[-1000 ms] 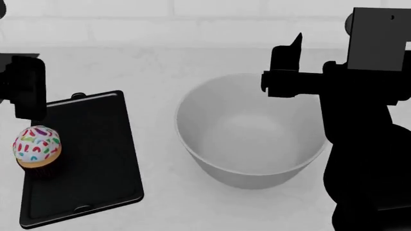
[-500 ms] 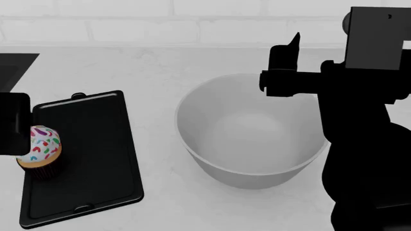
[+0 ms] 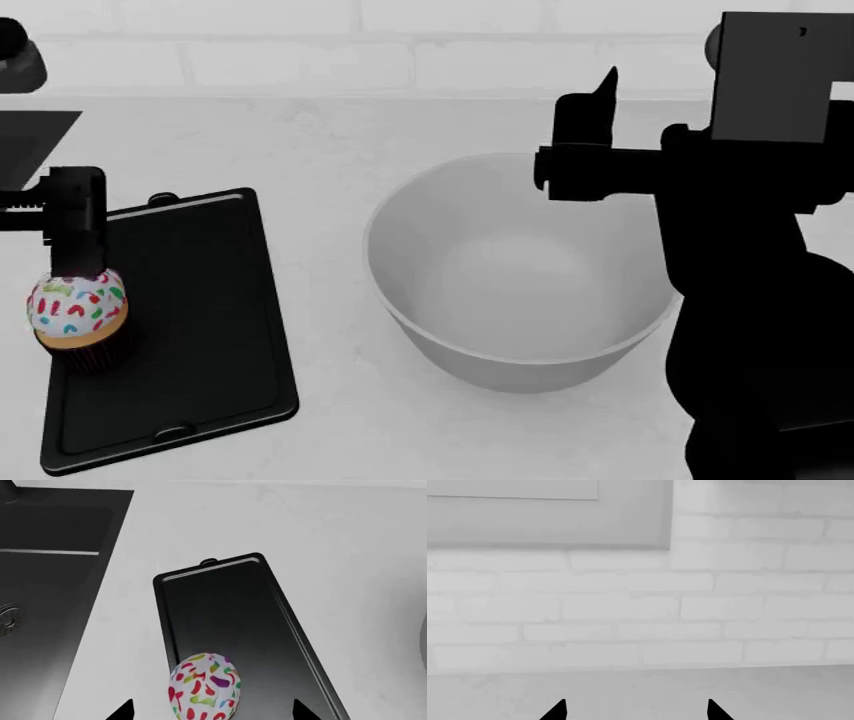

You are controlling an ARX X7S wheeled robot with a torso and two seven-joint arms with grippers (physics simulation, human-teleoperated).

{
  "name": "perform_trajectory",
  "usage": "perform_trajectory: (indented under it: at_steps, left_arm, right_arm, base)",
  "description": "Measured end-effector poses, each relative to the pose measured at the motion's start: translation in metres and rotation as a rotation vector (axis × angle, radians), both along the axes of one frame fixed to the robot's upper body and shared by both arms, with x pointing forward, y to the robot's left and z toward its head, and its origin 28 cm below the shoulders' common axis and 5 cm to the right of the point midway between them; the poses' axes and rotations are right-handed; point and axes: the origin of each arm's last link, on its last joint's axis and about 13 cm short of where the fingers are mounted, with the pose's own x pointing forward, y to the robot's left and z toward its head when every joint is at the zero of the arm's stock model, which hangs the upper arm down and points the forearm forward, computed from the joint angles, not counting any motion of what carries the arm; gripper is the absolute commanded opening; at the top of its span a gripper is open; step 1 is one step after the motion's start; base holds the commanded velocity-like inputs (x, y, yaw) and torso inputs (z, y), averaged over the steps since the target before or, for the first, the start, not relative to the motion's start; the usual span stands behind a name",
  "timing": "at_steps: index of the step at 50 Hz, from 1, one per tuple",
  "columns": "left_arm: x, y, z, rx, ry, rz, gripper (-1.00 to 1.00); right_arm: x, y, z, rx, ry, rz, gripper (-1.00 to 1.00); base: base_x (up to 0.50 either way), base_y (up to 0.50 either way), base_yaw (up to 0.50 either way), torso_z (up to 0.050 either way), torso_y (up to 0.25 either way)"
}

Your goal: Move the fresh-baked cupcake off the tray onto the counter, and place the bowl used for mixing into the sink.

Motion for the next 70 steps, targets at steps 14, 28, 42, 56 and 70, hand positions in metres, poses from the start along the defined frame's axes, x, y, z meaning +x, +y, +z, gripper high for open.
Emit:
perform_trajectory:
  at_steps: [14, 28, 42, 56, 70]
  left_arm:
    - [0.023, 0.001, -0.024, 0.020, 0.060, 0.013, 1.00]
    - [0.035, 0.001, -0.046, 0.036, 0.119, 0.005, 1.00]
    - [0.038, 0.003, -0.061, 0.037, 0.156, 0.007, 1.00]
    - [0.040, 0.005, -0.073, 0.036, 0.182, 0.010, -1.00]
    - [0.017, -0.004, -0.026, 0.014, 0.029, -0.052, -1.00]
  right_arm:
    - [-0.001, 0.001, 0.003, -0.007, -0.008, 0.004, 1.00]
    - [-0.002, 0.001, 0.004, -0.010, -0.011, 0.002, 1.00]
    - [-0.003, 0.001, 0.004, -0.010, -0.015, 0.000, 1.00]
    - [-0.003, 0.001, 0.004, -0.006, -0.013, 0.001, 1.00]
    - [0.000, 0.002, 0.004, -0.008, -0.007, 0.004, 1.00]
  base:
    - [0.00, 0.00, 0.00, 0.000, 0.000]
    - [0.00, 0.00, 0.00, 0.000, 0.000]
    - [0.00, 0.00, 0.00, 0.000, 0.000]
    - [0.00, 0.00, 0.00, 0.000, 0.000]
    - [0.00, 0.00, 0.00, 0.000, 0.001]
